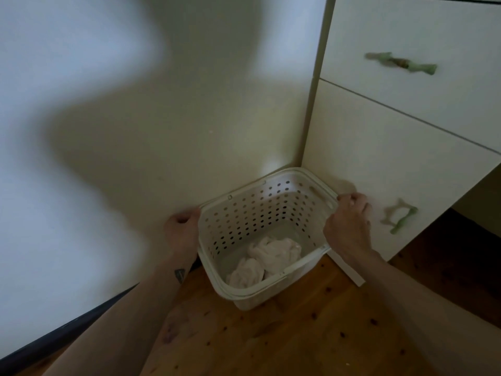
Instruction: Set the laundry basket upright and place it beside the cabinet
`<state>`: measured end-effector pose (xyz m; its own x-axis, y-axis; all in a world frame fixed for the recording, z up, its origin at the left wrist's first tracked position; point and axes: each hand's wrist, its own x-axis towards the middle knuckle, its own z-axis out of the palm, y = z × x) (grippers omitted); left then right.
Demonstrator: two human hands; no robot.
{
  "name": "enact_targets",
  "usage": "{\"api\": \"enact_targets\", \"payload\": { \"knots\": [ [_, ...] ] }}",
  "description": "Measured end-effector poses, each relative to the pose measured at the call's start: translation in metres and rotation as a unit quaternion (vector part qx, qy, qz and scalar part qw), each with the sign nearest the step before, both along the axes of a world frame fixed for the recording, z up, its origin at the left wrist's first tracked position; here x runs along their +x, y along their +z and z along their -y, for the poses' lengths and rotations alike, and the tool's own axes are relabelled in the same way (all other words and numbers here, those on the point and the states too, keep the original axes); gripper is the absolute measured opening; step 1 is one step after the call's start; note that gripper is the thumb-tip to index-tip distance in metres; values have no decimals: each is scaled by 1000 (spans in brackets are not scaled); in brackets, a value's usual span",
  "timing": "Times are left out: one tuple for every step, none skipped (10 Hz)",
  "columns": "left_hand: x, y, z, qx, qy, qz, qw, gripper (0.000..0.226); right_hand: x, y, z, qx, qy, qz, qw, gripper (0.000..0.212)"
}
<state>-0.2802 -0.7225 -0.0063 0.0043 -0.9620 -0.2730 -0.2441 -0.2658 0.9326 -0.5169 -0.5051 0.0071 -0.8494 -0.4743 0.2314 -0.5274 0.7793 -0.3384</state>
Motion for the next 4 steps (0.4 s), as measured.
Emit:
{"api": "enact_targets", "payload": {
  "knots": [
    [4,7,3,-53,-42,49,996,20,8,11,2,46,5,-17,999,46],
    [7,14,6,-180,-90,160,966,11,13,17,7,64,63,-28,996,47],
    [12,25,-2,-289,-169,208,919,20,28,35,11,56,132,-19,989,47],
    [10,40,-19,-354,-243,216,877,22,48,56,14,46,192,-19,980,41]
  ]
}}
